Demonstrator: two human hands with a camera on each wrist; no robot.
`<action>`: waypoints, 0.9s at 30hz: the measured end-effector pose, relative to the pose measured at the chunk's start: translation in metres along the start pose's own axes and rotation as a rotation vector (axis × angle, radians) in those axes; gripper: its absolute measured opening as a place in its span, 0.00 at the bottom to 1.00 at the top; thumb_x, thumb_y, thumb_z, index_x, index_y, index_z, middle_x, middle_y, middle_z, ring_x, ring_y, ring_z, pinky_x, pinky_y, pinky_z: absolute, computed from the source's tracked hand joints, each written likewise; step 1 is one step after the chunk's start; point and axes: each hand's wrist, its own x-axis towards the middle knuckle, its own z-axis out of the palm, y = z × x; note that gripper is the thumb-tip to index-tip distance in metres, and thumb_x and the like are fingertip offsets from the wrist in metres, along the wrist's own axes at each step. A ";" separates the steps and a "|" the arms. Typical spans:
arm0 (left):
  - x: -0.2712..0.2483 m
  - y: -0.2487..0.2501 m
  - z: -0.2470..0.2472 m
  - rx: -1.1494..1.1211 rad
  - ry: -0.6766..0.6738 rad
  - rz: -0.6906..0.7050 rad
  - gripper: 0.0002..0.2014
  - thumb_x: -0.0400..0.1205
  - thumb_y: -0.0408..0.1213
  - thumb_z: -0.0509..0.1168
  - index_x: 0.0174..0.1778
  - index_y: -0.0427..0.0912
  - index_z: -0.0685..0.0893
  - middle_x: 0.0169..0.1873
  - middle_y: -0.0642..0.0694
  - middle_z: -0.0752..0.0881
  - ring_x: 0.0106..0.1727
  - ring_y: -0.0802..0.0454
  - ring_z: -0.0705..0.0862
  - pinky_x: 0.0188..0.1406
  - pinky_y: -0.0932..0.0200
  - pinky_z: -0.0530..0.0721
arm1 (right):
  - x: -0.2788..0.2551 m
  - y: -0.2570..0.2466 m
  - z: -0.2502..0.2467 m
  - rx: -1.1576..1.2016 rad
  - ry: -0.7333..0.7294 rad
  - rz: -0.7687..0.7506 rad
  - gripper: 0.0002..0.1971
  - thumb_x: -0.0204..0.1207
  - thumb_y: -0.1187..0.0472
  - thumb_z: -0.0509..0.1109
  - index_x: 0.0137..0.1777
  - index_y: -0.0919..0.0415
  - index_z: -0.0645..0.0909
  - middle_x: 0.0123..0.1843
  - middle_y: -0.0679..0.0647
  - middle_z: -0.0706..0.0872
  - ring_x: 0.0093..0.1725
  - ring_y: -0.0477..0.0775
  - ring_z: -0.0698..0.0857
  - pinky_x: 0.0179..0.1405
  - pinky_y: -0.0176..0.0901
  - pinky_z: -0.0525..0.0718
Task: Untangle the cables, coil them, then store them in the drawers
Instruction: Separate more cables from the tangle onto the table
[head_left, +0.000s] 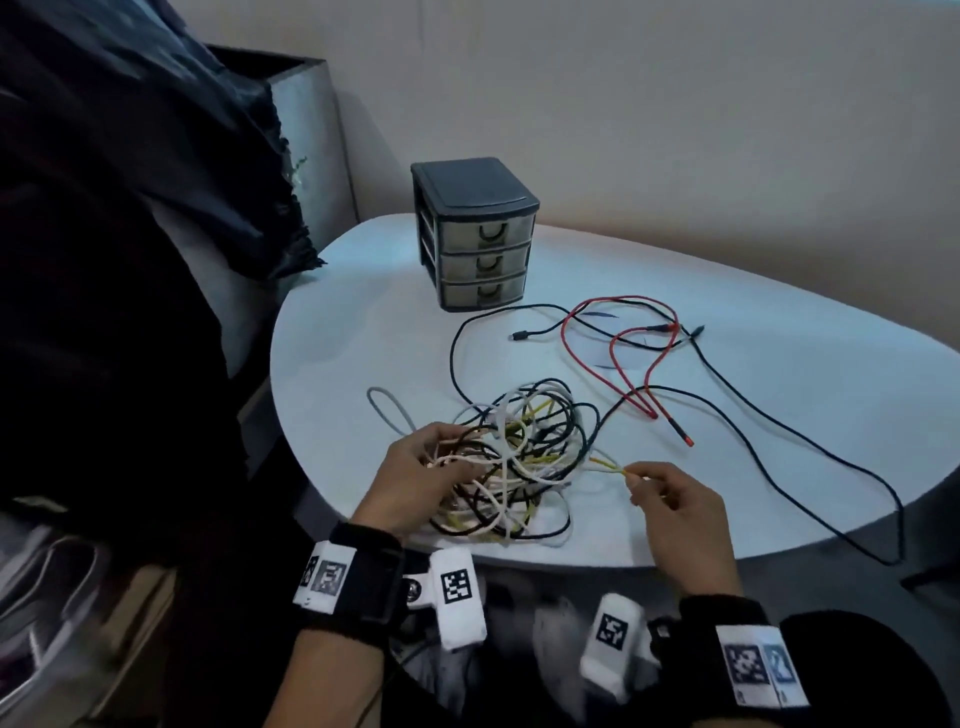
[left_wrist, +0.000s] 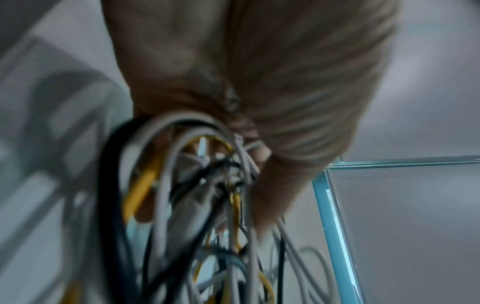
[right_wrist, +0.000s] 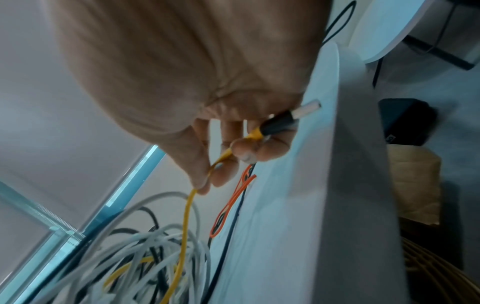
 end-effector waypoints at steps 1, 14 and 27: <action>0.000 0.001 -0.002 -0.027 -0.039 -0.002 0.16 0.70 0.26 0.80 0.51 0.43 0.89 0.43 0.49 0.92 0.37 0.54 0.87 0.36 0.62 0.84 | 0.001 0.001 0.000 -0.002 -0.019 0.001 0.10 0.80 0.66 0.71 0.41 0.51 0.87 0.38 0.51 0.88 0.40 0.50 0.83 0.37 0.30 0.77; 0.023 0.000 0.011 -0.099 -0.353 -0.079 0.30 0.69 0.27 0.76 0.69 0.44 0.82 0.61 0.42 0.89 0.58 0.47 0.89 0.56 0.55 0.87 | 0.025 -0.006 0.029 -0.108 -0.032 -0.086 0.12 0.83 0.63 0.66 0.48 0.43 0.84 0.47 0.45 0.88 0.49 0.46 0.86 0.51 0.43 0.82; 0.015 -0.004 0.024 -0.040 -0.070 0.146 0.25 0.78 0.15 0.67 0.61 0.49 0.81 0.49 0.46 0.92 0.50 0.50 0.89 0.49 0.57 0.87 | 0.004 -0.004 0.021 -0.158 0.076 -0.121 0.07 0.78 0.65 0.72 0.51 0.51 0.85 0.41 0.42 0.89 0.45 0.37 0.87 0.48 0.34 0.81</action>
